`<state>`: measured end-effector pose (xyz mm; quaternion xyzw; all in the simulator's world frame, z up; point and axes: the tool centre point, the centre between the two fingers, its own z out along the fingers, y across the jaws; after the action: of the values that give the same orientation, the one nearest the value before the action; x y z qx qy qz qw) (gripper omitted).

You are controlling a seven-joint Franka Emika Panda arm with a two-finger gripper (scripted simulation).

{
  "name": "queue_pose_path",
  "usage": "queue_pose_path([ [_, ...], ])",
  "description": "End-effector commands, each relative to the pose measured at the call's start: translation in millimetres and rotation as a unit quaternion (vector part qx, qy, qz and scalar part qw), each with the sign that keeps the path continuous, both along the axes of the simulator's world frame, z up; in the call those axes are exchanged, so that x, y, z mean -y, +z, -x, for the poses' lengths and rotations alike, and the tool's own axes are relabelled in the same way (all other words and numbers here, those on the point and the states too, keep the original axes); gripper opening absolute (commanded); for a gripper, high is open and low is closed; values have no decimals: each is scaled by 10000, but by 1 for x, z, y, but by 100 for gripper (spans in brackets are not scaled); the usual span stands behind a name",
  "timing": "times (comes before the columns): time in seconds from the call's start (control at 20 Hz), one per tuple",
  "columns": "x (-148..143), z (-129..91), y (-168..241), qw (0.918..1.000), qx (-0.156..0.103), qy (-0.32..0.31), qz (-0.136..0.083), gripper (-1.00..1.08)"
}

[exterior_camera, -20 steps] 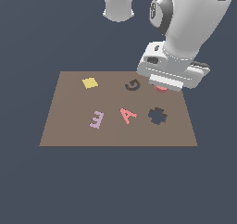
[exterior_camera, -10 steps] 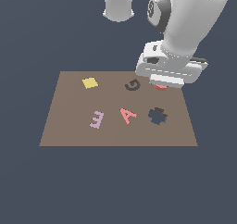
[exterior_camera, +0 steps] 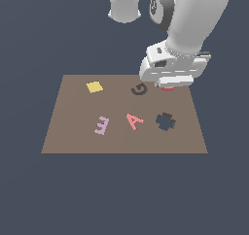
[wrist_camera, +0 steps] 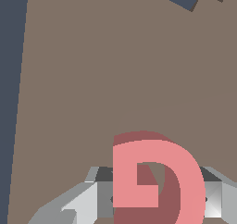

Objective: Insert a designated object into the corresponding slot on a board.

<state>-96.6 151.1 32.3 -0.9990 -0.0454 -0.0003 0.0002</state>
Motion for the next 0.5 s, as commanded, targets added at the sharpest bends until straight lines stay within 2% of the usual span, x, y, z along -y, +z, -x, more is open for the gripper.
queue_pose_path([
  [0.0, 4, 4, 1, 9989, 3, 467, 0, -100],
  [0.2, 11, 9, 1, 9920, 4, 1260, 0, -100],
  [0.45, 21, 15, 2, 9750, 5, 2223, 1, -100],
])
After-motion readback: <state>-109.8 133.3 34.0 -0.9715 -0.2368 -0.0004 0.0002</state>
